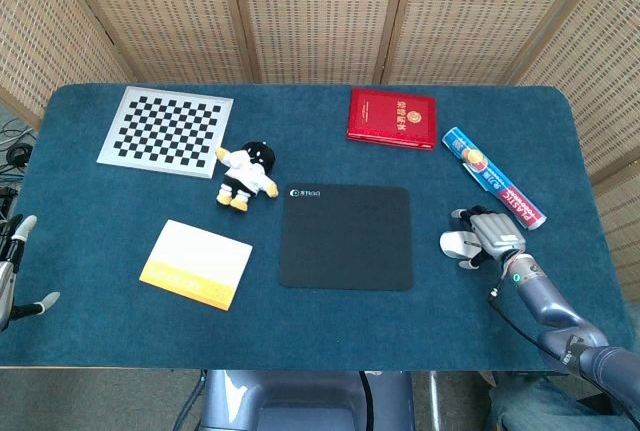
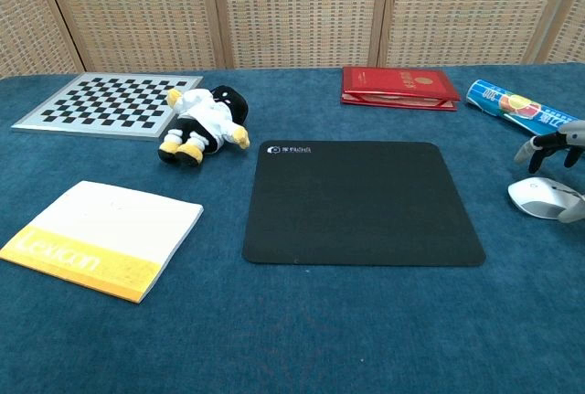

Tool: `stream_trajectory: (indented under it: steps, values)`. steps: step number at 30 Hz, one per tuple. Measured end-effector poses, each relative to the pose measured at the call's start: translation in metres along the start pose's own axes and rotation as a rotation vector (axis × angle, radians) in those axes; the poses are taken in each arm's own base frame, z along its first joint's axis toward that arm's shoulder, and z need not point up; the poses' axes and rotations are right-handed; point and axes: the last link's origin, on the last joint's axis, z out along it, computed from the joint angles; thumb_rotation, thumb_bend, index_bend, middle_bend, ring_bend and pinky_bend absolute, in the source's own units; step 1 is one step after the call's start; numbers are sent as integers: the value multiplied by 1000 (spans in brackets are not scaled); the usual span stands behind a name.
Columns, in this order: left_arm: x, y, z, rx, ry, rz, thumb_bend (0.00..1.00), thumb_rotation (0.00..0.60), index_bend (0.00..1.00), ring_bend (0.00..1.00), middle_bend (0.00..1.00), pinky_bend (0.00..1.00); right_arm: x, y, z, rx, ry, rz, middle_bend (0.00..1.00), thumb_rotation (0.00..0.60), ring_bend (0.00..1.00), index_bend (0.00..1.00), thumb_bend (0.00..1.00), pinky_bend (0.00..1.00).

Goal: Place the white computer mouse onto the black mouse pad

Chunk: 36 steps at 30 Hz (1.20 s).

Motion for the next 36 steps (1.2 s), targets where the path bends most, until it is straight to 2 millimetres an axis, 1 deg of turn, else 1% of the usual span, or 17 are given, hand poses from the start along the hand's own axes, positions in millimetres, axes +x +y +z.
stream_trajectory:
  steps: [4,7,9,11,15,18,21,24,25,27,28,30,31,36]
  values:
    - [0,0,0,0,0,1,29,600,0,0,0,0,-4,5,3,-12,18,-18,347,600,229,251,129,285]
    - [-1,1,1,0,-5,4,29,600,0,0,0,0,-5,8,5,-17,34,-29,427,600,301,327,180,351]
    - [-2,1,1,0,-7,6,30,600,0,0,0,0,-6,9,6,-16,48,-34,498,600,355,398,232,405]
    - [-2,1,1,0,-7,6,30,600,0,0,0,0,-8,10,6,-12,62,-42,541,600,385,442,285,428]
    - [-2,1,2,2,-7,8,30,600,0,0,0,0,-10,11,5,10,75,-64,568,600,405,467,419,437]
    - [-2,2,2,1,-6,7,29,600,0,0,0,0,-9,9,2,43,95,-72,568,600,405,467,461,442]
    - [-2,1,2,3,-8,4,29,600,0,0,0,0,-4,4,-2,84,118,-77,567,600,405,468,480,442]
    - [-3,1,3,6,-15,4,29,600,0,0,0,0,5,-7,-5,143,145,-77,563,600,405,467,535,441]
    - [-3,0,4,7,-16,5,29,600,0,0,0,0,10,-14,-6,176,153,-78,563,600,405,467,551,441]
    - [-3,0,5,11,-17,5,29,600,0,0,0,0,19,-27,-8,233,164,-94,563,600,405,468,622,441]
    - [-3,0,6,13,-17,5,29,600,0,0,0,0,25,-37,-7,274,171,-120,563,600,405,468,645,441]
    - [-4,0,7,17,-18,9,30,600,0,0,0,0,35,-52,-6,336,182,-175,563,600,405,472,728,442]
    - [-5,0,8,19,-19,11,30,600,0,0,0,0,41,-64,-4,380,188,-219,563,600,405,473,756,442]
    - [-9,1,11,27,-29,26,29,600,0,0,0,0,57,-112,2,556,189,-412,568,600,405,492,937,442]
